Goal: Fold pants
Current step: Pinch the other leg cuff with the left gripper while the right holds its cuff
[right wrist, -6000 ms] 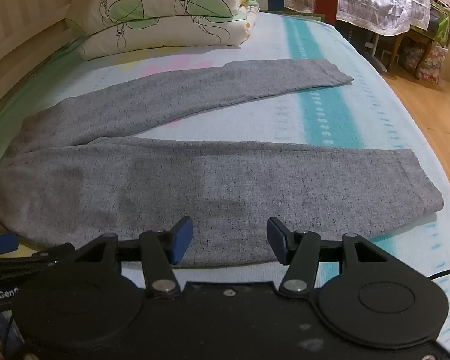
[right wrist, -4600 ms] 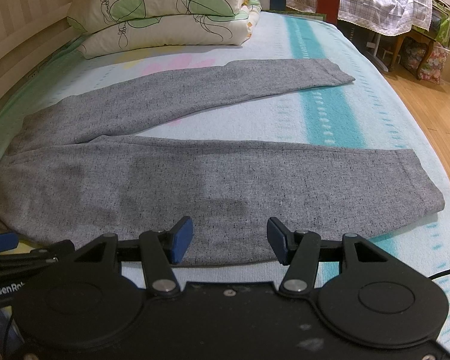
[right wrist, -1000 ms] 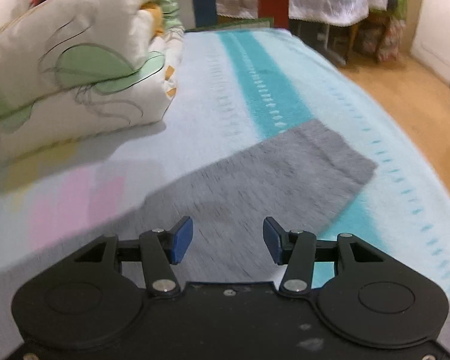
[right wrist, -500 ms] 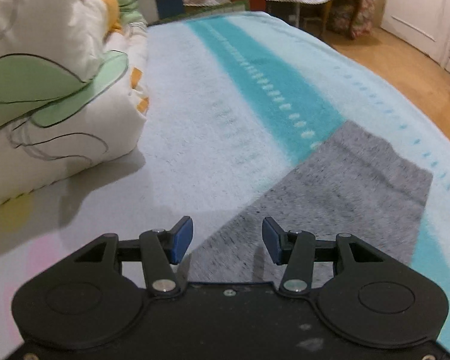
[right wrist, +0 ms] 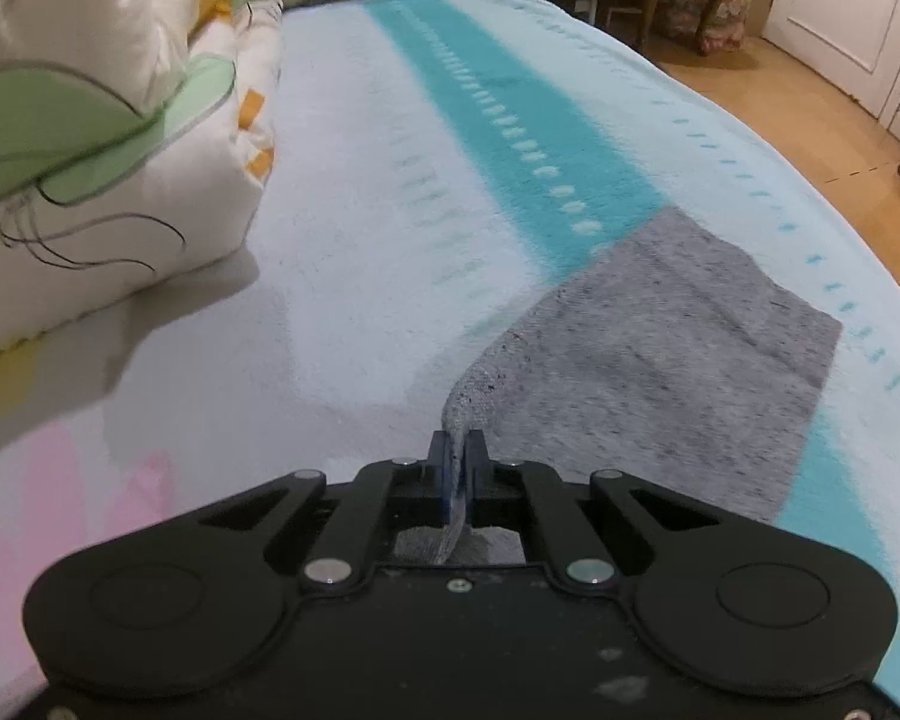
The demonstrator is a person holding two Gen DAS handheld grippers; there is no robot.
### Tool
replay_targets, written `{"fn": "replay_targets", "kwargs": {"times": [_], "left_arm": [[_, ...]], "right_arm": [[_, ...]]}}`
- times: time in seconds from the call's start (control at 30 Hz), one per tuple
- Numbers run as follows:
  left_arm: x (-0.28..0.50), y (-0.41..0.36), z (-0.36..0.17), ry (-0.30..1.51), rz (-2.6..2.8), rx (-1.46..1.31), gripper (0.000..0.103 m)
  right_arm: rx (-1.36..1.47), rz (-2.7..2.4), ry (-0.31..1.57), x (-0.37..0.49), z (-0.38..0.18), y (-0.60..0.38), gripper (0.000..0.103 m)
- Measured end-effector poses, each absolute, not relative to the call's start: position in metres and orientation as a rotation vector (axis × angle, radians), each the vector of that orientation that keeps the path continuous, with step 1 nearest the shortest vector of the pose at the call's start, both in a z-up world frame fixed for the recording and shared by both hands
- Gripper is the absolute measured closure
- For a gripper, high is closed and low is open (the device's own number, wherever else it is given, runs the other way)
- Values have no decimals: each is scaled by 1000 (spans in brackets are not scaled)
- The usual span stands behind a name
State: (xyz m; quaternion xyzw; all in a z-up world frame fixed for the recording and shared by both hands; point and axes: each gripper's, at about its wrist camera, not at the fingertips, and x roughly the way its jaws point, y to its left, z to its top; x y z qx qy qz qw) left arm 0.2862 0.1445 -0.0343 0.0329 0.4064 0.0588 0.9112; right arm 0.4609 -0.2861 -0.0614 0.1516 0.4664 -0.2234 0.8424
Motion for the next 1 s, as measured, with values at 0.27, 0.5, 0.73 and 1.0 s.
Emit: {"fn": "replay_targets", "kwargs": {"times": [0.27,0.5,0.73,1.0], "left_arm": [[315,143,-20,888,70,-40,24],[366,137,-28,1007,98,-130,24],[409,135,-46,1128,135,-249,24],[427,126,-62,1185,164,-233,24]], "right_arm": [[323,-384,954,402,-38,-291,99],[330,-325,949,369,-39,-296,99],[308,-276,945,346,-42,-296,99],[320,-240,934,328,-45,-303,99]]}}
